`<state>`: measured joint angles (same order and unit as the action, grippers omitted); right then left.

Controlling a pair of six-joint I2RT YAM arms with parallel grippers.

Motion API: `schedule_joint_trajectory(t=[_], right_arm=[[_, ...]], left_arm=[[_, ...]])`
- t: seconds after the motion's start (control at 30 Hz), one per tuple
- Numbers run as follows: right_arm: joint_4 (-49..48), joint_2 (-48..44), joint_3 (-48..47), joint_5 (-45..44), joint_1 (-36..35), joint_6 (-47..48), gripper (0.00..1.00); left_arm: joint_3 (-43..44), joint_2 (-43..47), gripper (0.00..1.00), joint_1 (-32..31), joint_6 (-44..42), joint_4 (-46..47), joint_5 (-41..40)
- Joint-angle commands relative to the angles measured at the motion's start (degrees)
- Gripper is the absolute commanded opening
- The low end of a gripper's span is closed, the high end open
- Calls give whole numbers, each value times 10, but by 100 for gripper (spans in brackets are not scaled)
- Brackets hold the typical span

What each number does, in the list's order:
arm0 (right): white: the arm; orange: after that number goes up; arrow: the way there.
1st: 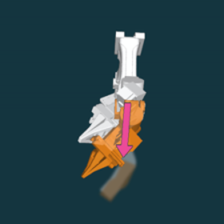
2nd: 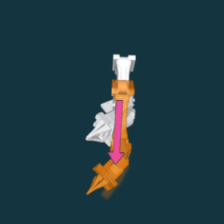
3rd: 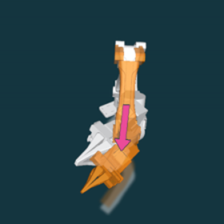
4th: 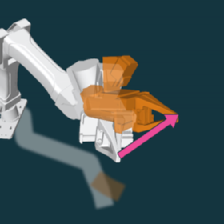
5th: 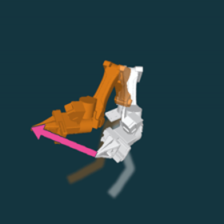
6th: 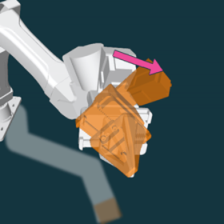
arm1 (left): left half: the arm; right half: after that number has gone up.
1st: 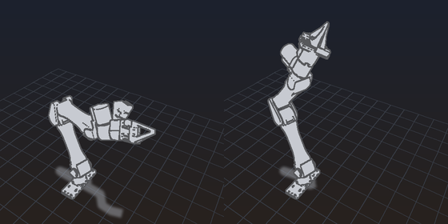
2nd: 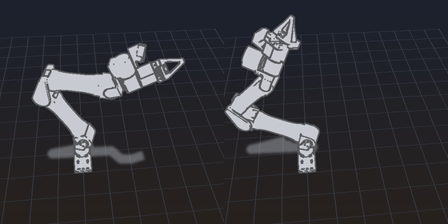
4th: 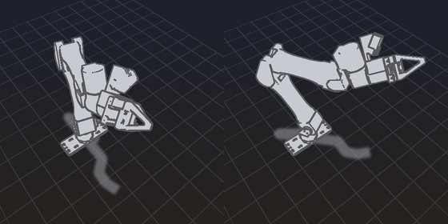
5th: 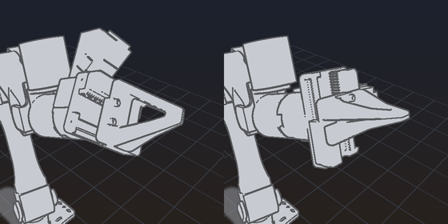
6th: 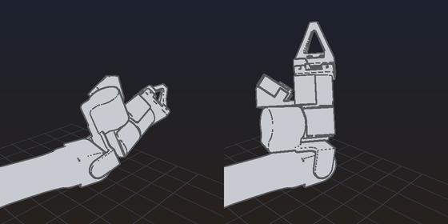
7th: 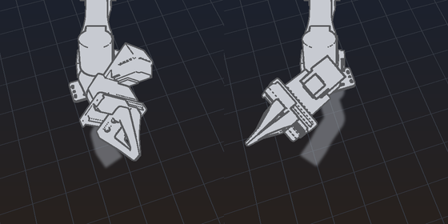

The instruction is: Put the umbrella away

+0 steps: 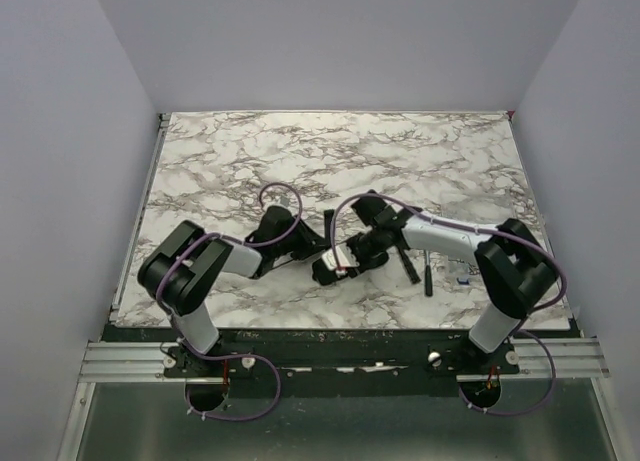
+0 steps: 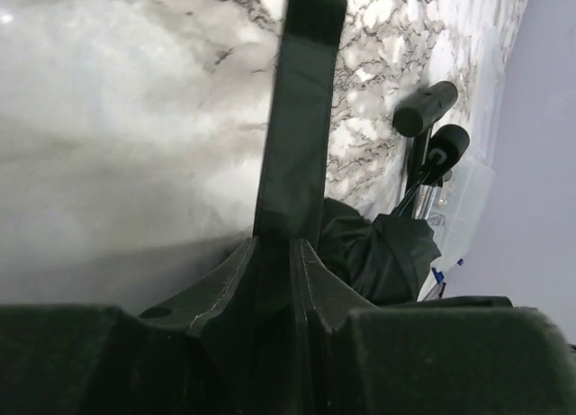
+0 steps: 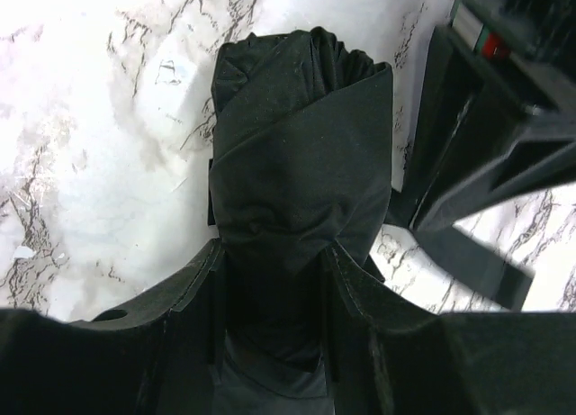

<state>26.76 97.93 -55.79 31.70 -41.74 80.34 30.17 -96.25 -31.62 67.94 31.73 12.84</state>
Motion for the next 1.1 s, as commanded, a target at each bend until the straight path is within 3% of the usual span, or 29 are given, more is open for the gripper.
schedule_joint_trajectory(t=[0.0,0.27,0.53,0.7,0.8,0.97,1.07], right_arm=[[156,89,19,-35,-19,-39,22],[286,202,-111,-5,-11,-110,21],[308,254,-117,-4,26,-178,20],[341,289,-135,0,49,-203,21],[341,300,-142,-9,63,-218,21],[342,324,-155,-24,87,-233,21],[337,332,-162,-32,93,-248,21]], left_arm=[[18,-62,21,-6,6,-25,26],[47,-80,17,-9,-7,-43,39],[24,-45,18,8,-18,-37,20],[30,29,28,30,-51,-42,12],[24,101,41,42,-93,-55,-12],[-29,271,59,45,-225,-58,-66],[-74,367,64,44,-308,-43,-51]])
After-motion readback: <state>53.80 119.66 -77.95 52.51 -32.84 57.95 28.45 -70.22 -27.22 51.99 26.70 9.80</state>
